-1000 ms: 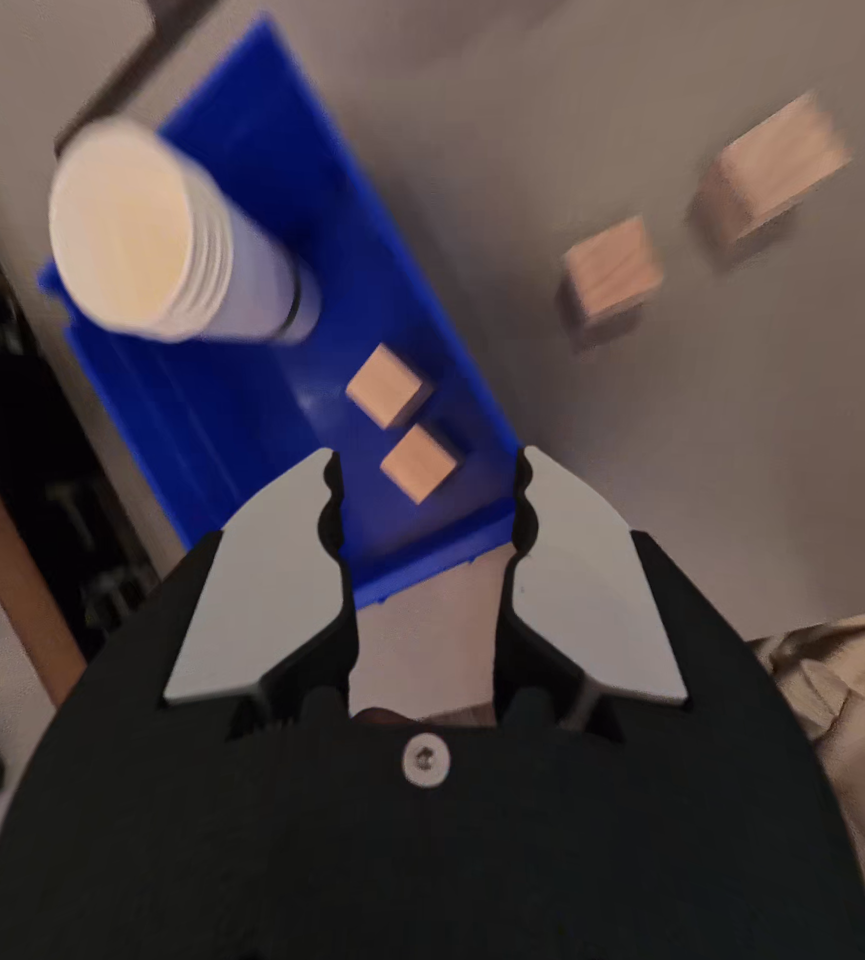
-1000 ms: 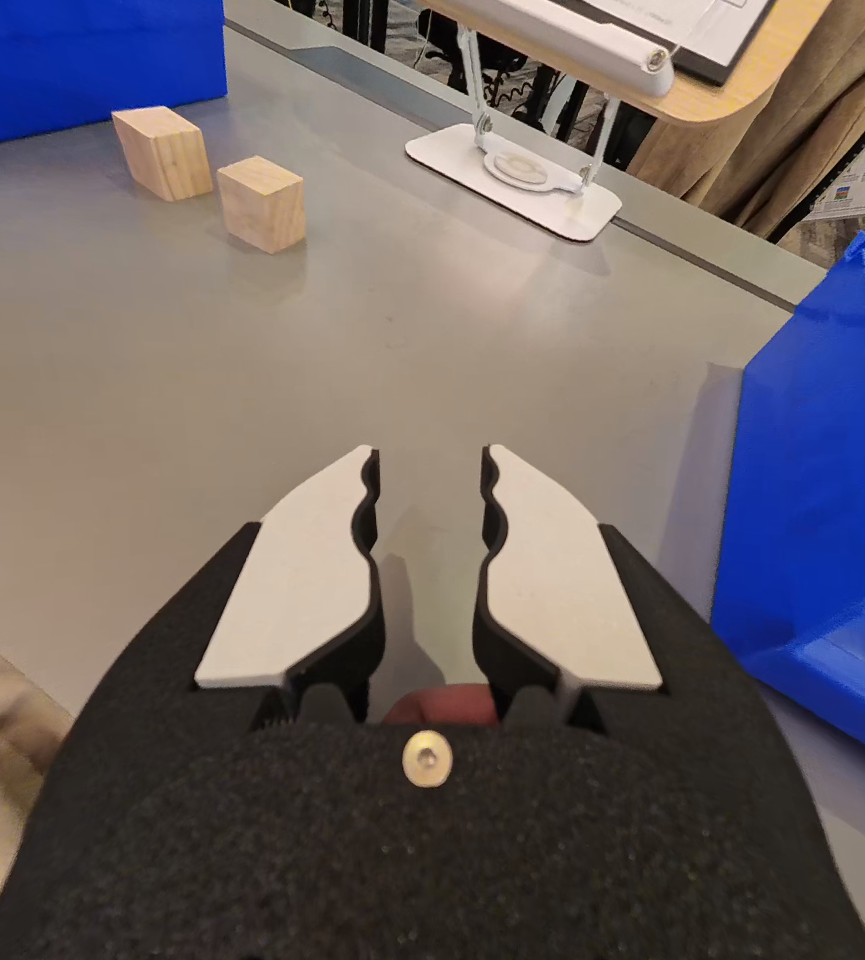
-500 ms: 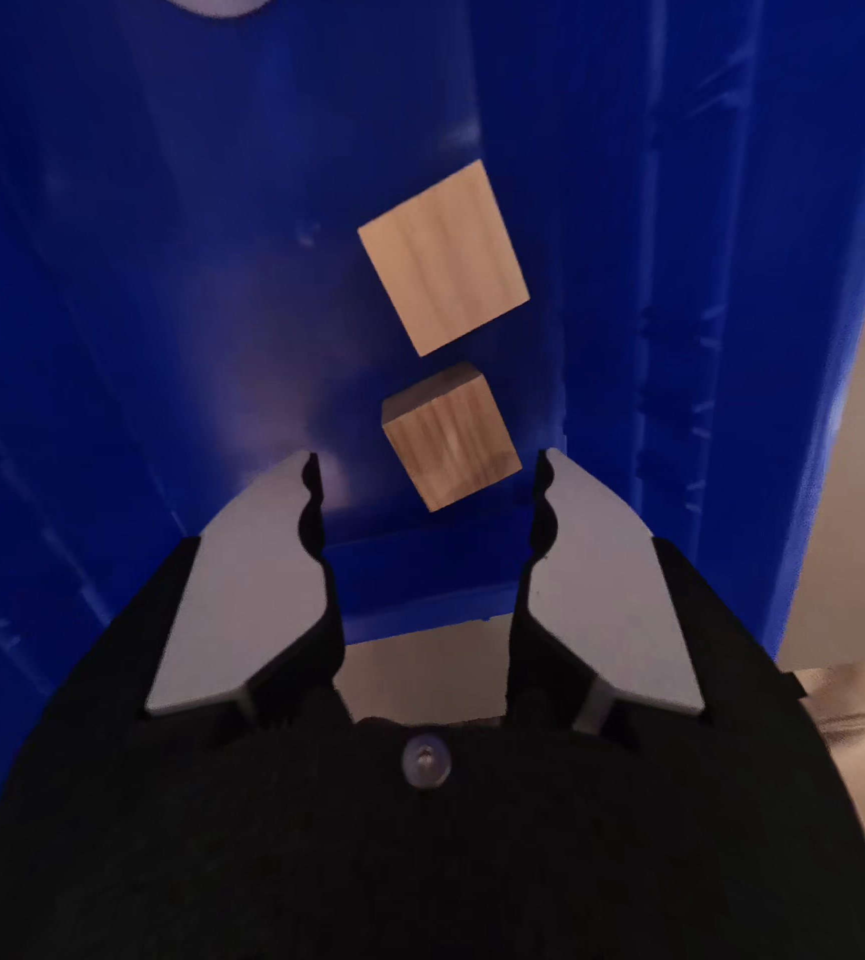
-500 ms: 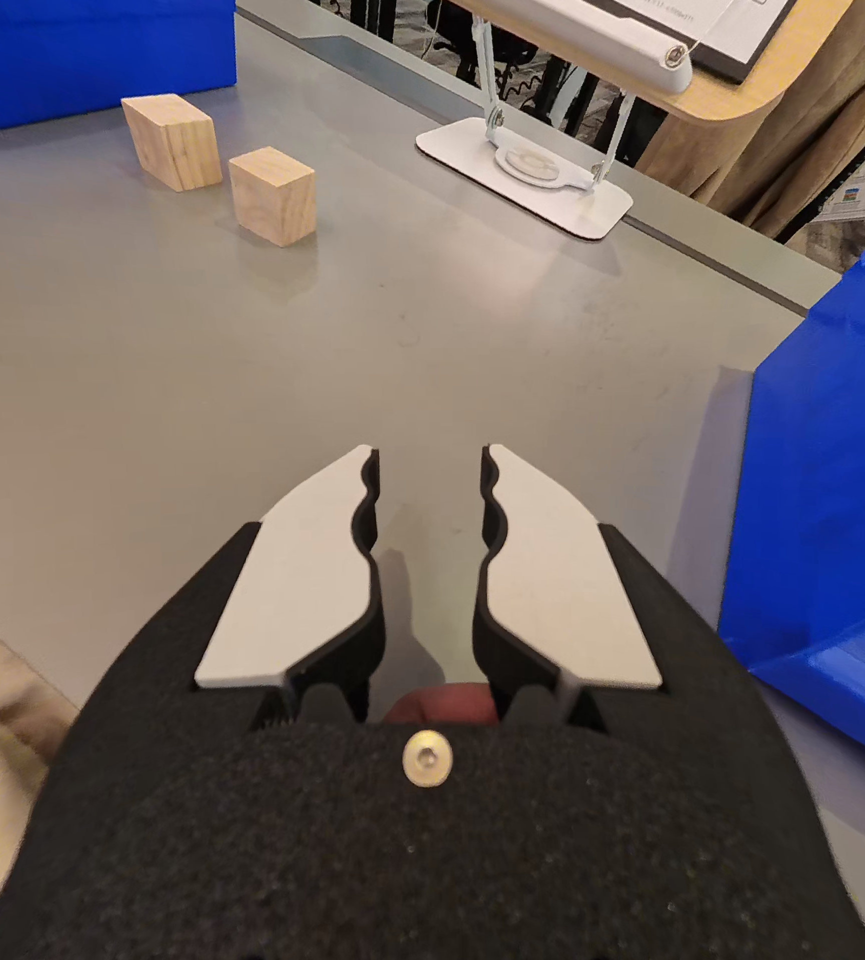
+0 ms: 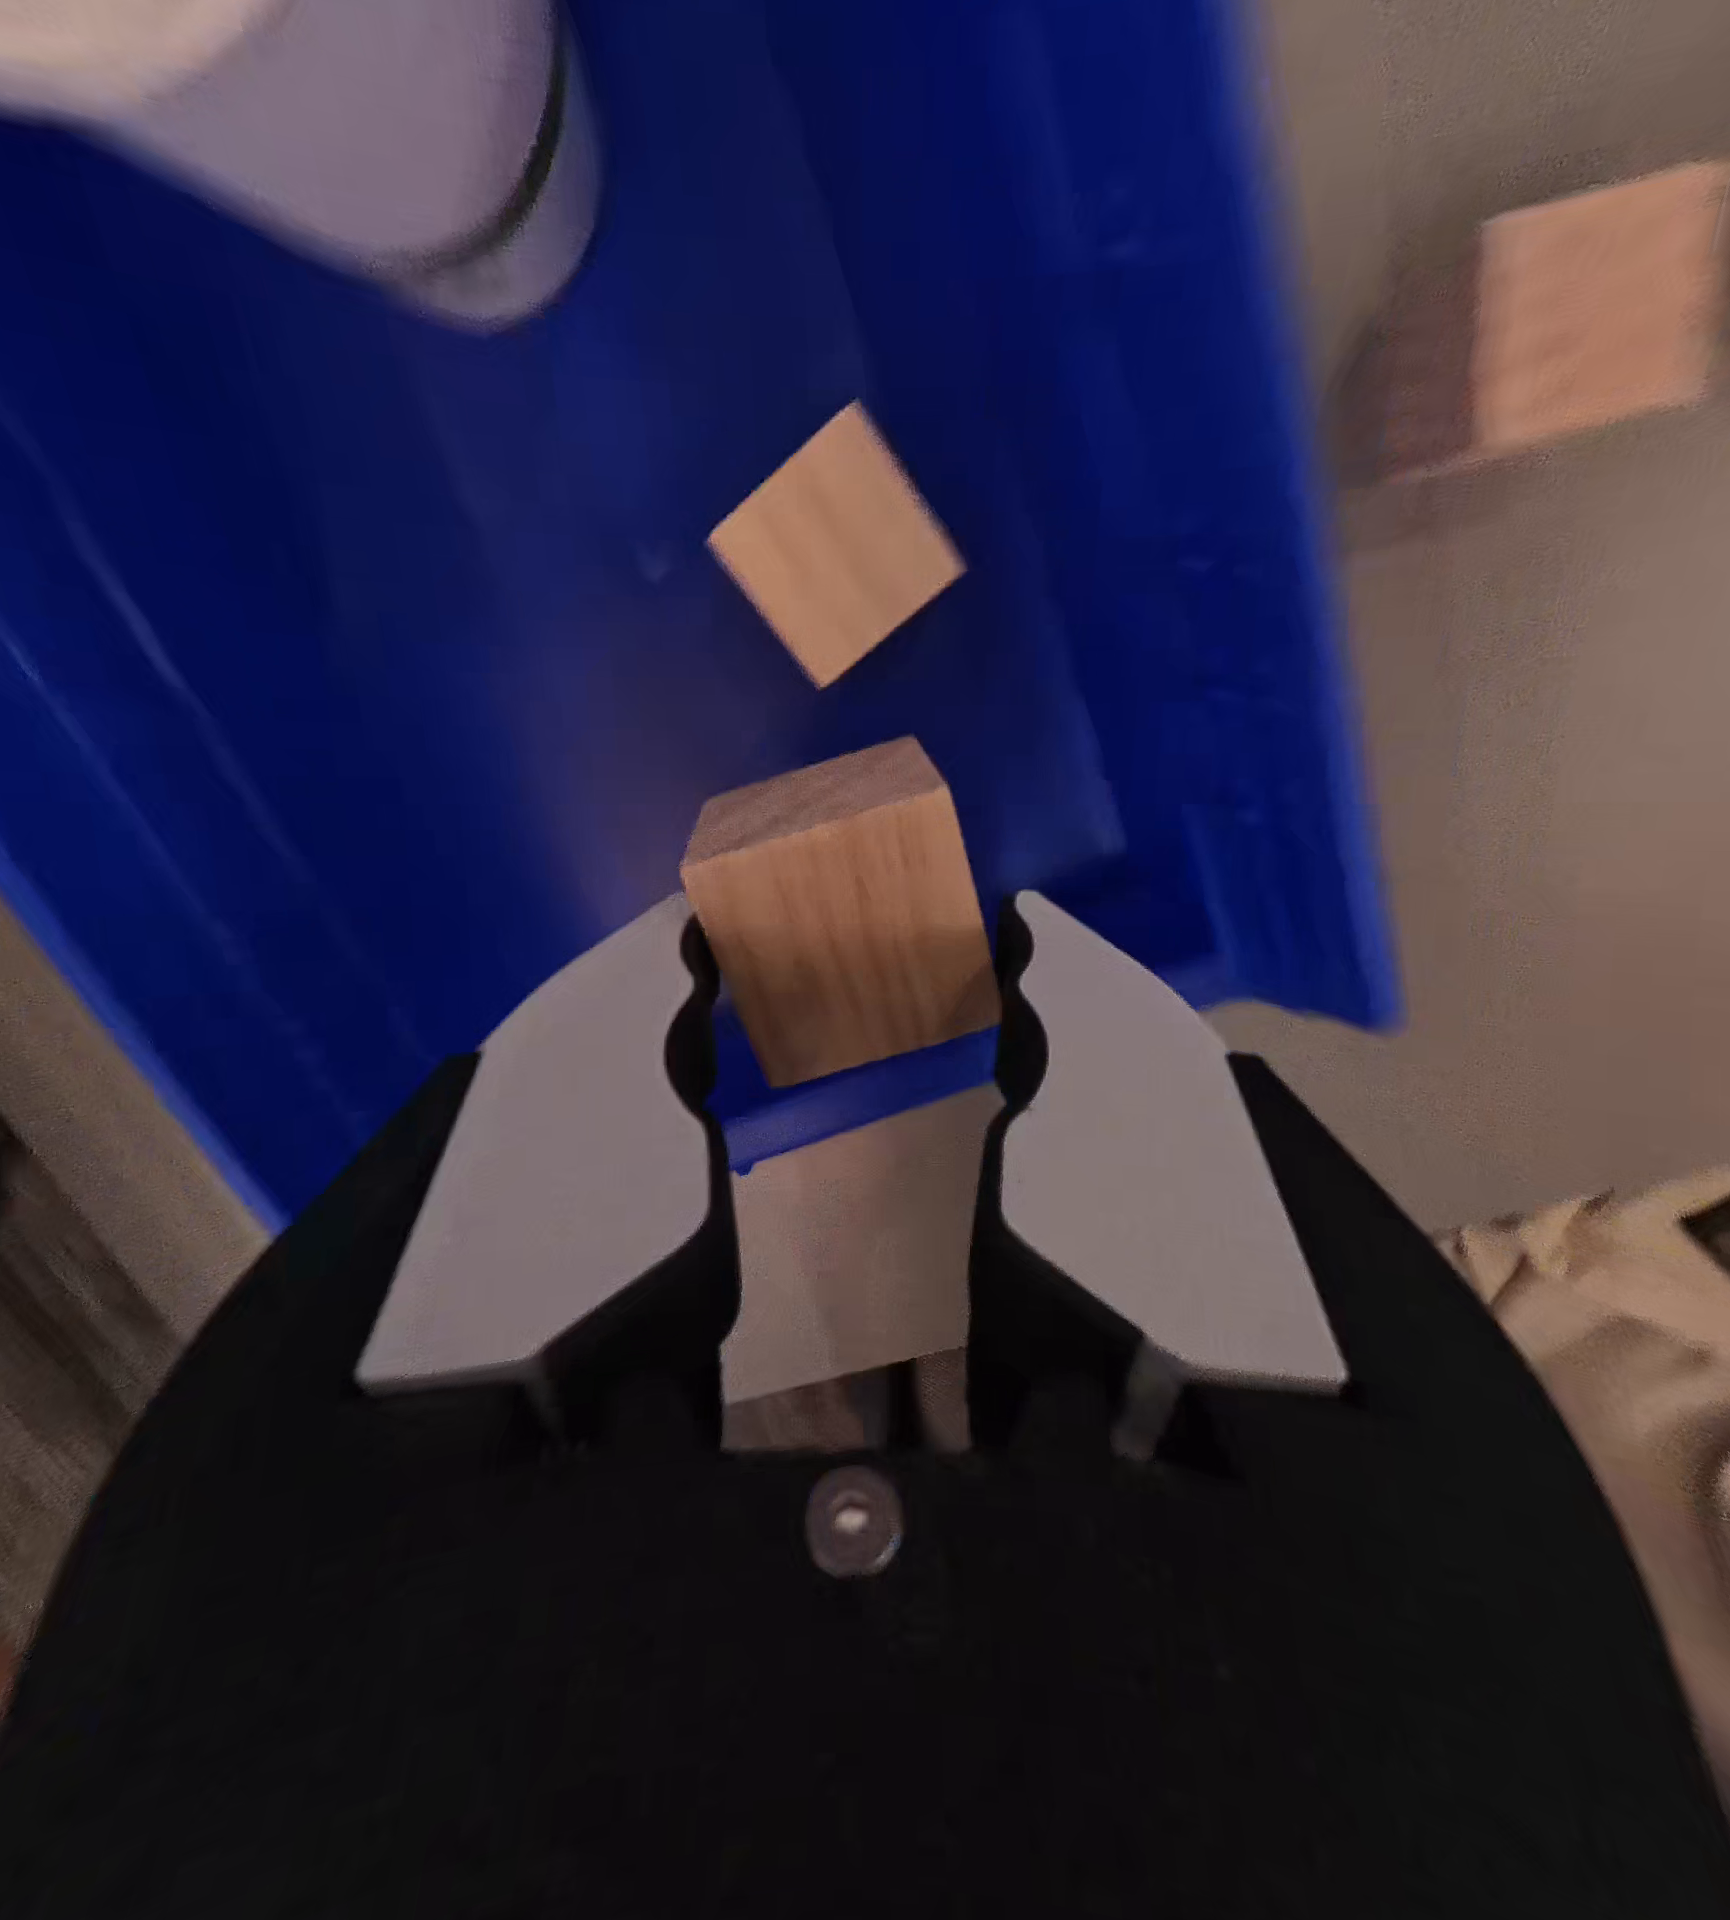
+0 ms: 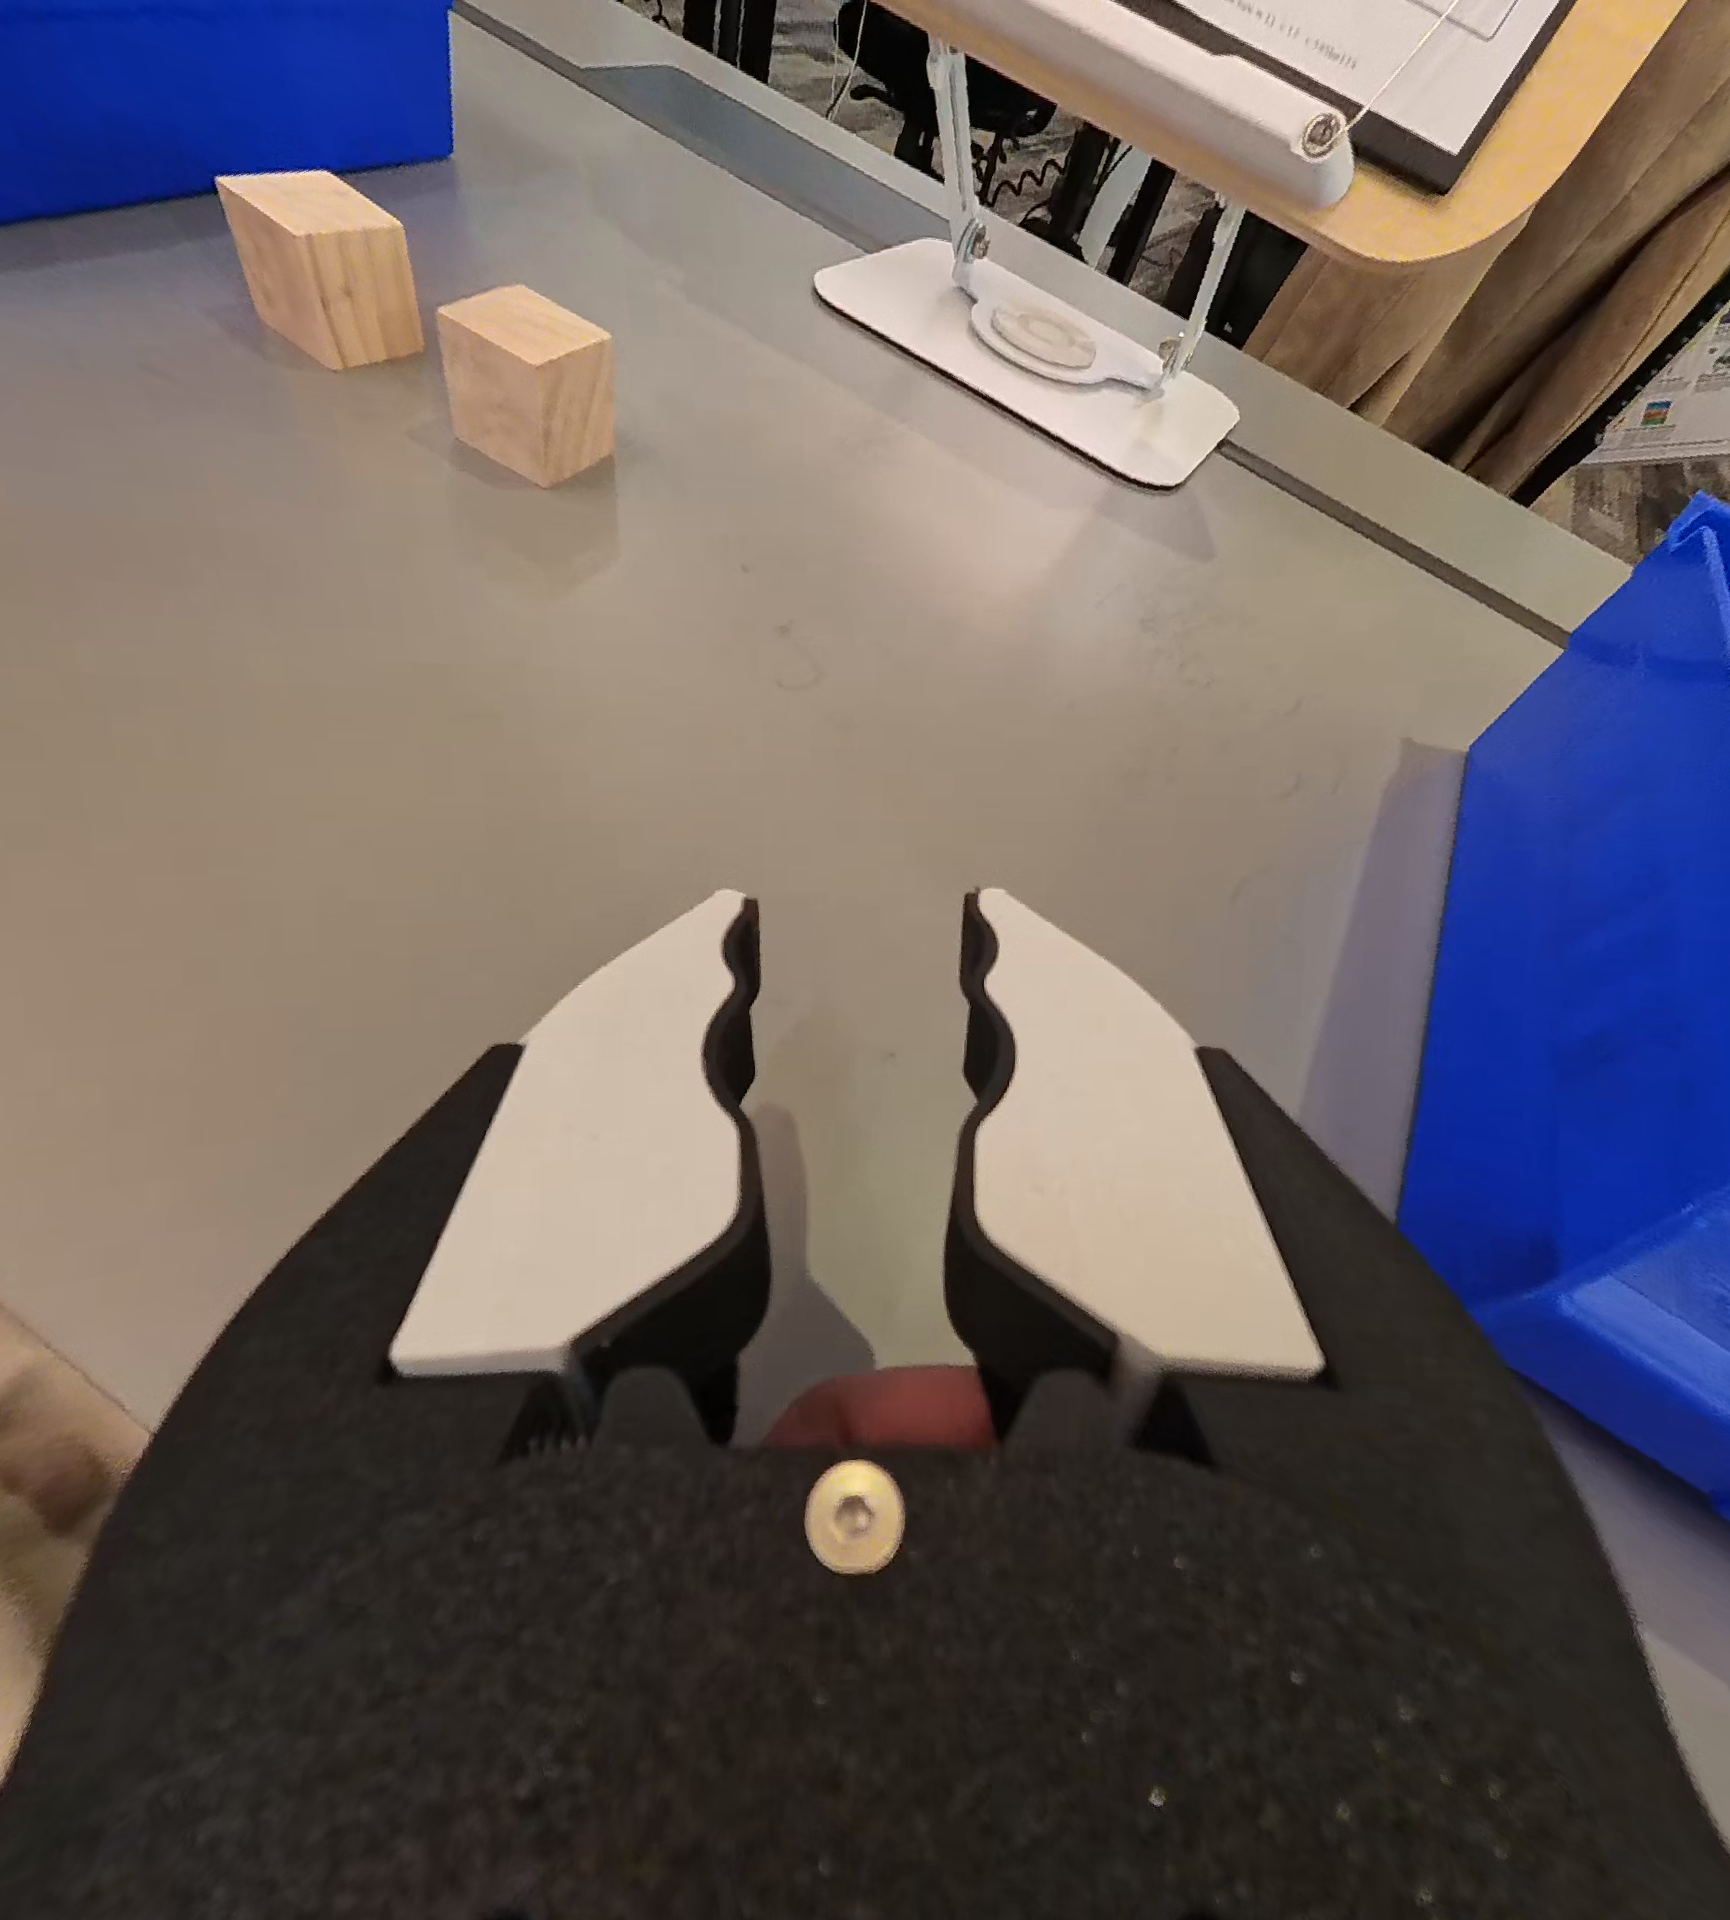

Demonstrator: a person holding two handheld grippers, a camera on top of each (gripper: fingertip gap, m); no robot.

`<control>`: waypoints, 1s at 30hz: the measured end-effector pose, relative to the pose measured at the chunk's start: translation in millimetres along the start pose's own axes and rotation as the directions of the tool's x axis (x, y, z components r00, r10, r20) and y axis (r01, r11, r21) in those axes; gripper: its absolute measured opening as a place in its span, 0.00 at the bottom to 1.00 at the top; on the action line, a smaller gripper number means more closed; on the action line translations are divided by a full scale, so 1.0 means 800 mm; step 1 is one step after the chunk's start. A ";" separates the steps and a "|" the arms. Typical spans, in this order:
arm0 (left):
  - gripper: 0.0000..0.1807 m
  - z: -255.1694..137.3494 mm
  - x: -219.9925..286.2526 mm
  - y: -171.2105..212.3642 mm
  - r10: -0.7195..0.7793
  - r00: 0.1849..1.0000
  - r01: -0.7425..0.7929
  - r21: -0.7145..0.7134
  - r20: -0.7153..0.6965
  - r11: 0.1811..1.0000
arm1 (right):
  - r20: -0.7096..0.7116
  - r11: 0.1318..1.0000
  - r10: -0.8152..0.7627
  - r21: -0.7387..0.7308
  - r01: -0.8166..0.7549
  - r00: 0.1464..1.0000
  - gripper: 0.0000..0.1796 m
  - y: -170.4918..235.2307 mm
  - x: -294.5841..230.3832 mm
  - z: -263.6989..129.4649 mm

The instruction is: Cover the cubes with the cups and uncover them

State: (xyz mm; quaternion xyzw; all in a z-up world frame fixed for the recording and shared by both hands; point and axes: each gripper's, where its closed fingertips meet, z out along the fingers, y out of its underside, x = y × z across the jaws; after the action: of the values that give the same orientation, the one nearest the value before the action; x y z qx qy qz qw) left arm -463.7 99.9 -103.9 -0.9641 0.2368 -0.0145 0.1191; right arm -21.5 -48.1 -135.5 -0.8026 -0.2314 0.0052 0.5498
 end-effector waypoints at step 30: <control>0.43 0.069 0.371 -0.066 0.925 0.343 -0.920 0.139 -0.167 0.366 | 0.071 0.999 -0.030 0.022 0.029 0.997 0.22 -0.003 -0.004 -0.001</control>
State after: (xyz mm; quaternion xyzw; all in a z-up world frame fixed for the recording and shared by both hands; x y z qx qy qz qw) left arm -172.0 21.0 -153.6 -0.6538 0.7495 -0.0520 0.0899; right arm -24.7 -49.4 -134.1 -0.7927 -0.2625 0.0281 0.5494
